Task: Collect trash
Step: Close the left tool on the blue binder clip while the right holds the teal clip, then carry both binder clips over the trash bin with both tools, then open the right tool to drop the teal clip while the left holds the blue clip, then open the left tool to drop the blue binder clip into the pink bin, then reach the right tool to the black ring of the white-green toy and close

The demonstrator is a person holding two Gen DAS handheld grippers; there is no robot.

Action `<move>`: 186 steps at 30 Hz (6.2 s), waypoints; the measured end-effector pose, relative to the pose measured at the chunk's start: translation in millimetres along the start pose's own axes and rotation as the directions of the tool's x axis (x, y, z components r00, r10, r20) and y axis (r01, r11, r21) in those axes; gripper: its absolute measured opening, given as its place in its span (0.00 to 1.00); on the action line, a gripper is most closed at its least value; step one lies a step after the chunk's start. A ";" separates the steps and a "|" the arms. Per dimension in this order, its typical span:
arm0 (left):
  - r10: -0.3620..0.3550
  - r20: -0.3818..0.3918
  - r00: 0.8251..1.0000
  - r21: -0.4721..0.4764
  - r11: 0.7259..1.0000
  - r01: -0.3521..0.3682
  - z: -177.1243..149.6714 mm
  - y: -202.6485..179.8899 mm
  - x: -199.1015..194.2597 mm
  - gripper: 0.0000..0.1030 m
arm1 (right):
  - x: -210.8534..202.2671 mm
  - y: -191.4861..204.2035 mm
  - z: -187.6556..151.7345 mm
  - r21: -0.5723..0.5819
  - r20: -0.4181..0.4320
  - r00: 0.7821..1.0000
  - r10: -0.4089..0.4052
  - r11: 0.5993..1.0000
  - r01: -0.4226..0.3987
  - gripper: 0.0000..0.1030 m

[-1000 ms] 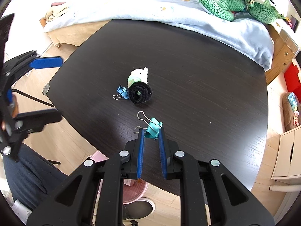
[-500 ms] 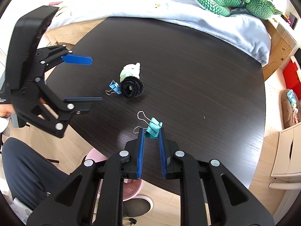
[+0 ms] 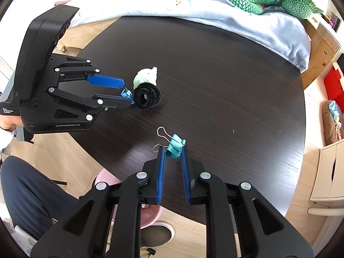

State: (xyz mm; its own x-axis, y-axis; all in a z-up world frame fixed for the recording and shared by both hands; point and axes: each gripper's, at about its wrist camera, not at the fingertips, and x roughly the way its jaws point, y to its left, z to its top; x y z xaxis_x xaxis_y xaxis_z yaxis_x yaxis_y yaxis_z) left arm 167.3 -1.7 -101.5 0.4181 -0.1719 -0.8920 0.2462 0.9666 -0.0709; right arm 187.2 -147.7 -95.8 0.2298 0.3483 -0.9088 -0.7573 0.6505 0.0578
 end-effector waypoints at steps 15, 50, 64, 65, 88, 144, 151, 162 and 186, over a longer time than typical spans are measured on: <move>0.000 -0.014 1.000 0.001 1.000 0.000 0.6 -4.0 2.2 0.18 | 1.8 -0.2 -2.3 -0.008 0.006 1.000 0.007 1.000 -0.007 0.14; 0.052 0.167 0.985 -0.015 0.999 -0.050 -79.5 -68.9 -137.5 0.18 | -100.1 68.3 -71.9 -0.073 0.207 0.977 0.056 0.996 -0.042 0.14; 0.032 0.206 0.978 -0.033 0.999 -0.026 -112.1 -84.3 -163.4 0.18 | -107.1 102.4 -102.9 -0.110 0.199 0.975 0.095 0.991 -0.074 0.14; 0.031 0.207 0.978 -0.034 0.999 -0.024 -112.7 -84.5 -163.6 0.18 | -105.9 103.6 -103.3 -0.112 0.195 0.976 0.098 0.991 -0.077 0.14; 0.010 0.202 0.979 -0.029 1.000 -0.004 -115.3 -86.9 -165.7 0.18 | -105.5 92.6 -103.6 -0.017 0.233 0.969 0.083 0.997 -0.082 0.93; 0.007 0.216 0.976 -0.061 0.998 0.006 -103.3 -95.1 -149.3 0.92 | -137.2 58.3 -119.7 0.127 0.308 0.951 -0.009 0.991 -0.032 0.97; 0.054 0.237 0.970 -0.103 0.994 -0.030 -106.7 -85.7 -154.7 0.93 | -135.5 61.9 -119.5 0.126 0.309 0.951 -0.008 0.992 -0.033 0.97; 0.069 0.253 0.965 -0.134 0.990 -0.036 -109.5 -75.8 -157.0 0.93 | -129.1 66.0 -111.9 0.114 0.301 0.954 -0.009 0.993 -0.026 0.97; 0.127 0.275 0.953 -0.205 0.976 -0.071 -103.4 -31.7 -162.3 0.93 | -78.7 56.9 -16.2 0.016 0.246 0.968 -0.040 0.999 0.037 0.97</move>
State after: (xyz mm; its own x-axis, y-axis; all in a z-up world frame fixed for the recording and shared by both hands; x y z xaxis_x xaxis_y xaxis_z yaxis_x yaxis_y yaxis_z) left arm 1.3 15.2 -0.6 0.6705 -0.0936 -0.7360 0.0313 0.9947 -0.0979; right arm 116.1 -149.0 -27.7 0.4031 0.4775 -0.7807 -0.7385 0.6736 0.0307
